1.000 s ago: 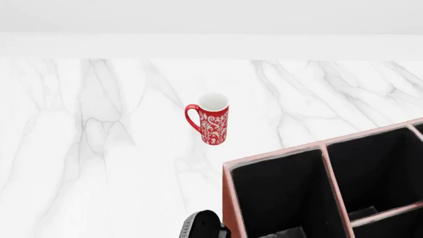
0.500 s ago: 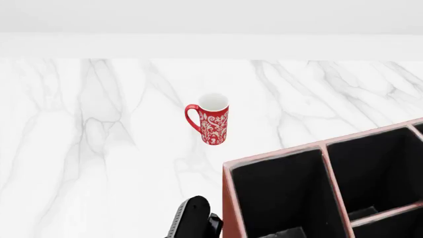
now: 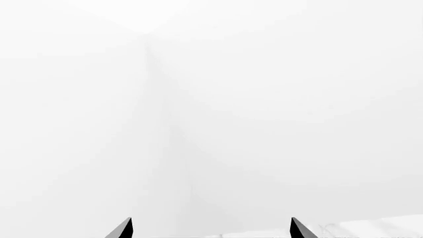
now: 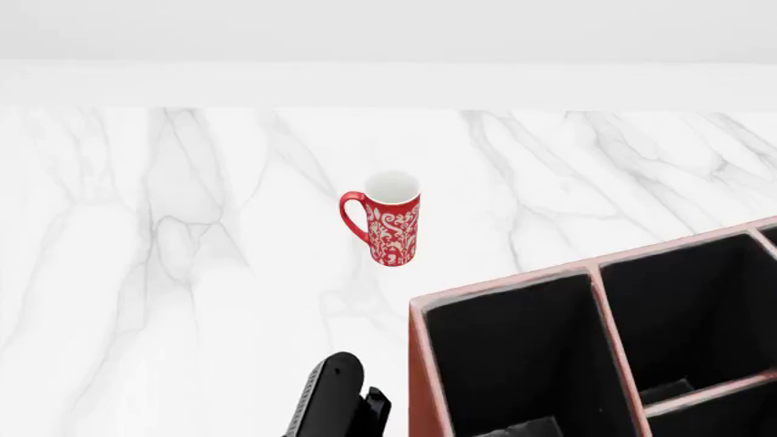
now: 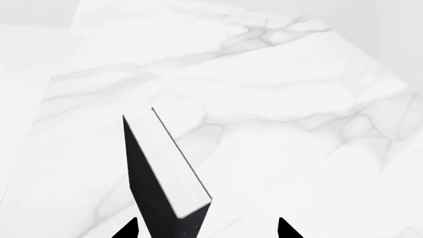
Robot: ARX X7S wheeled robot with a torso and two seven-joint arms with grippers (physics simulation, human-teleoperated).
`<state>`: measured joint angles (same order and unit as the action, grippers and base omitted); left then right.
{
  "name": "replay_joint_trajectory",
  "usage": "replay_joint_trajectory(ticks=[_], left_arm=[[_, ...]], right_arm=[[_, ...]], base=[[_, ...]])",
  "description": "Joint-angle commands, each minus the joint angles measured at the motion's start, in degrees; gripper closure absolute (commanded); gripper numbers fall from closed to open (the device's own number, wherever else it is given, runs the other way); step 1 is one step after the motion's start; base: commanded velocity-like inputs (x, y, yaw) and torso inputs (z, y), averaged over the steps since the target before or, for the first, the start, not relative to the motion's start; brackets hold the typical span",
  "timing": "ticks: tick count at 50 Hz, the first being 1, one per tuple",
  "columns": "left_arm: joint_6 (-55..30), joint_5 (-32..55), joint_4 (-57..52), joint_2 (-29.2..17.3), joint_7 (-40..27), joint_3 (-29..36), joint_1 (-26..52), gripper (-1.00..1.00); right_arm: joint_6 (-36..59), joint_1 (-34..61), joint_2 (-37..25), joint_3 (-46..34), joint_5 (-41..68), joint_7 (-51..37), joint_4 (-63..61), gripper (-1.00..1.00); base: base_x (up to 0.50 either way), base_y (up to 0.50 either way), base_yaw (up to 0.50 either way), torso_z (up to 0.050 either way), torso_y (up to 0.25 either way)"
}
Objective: Pick up the book and place it in the left compartment of the caddy.
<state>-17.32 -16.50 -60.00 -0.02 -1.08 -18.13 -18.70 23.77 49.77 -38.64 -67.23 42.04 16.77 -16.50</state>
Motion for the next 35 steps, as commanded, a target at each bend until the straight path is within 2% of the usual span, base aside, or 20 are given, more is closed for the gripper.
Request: replay_joint_trajectory(ticks=[1,35], left_arm=[[-0.94,-0.74,0.00,0.00,0.36,0.41,0.71,-1.00],[-2.83,-2.15,0.00,0.00,1.36,1.38,2.39,-1.00]], right_arm=[[-0.08,0.13,2.17,-0.94,-0.93,0.99,2.39,-1.00],[-1.92,-0.38,6.22,-3.00,-3.34,3.75,7.89,-1.00]], base=[[0.00,0.00,0.00,0.000,0.000],[0.00,0.00,0.00,0.000,0.000]])
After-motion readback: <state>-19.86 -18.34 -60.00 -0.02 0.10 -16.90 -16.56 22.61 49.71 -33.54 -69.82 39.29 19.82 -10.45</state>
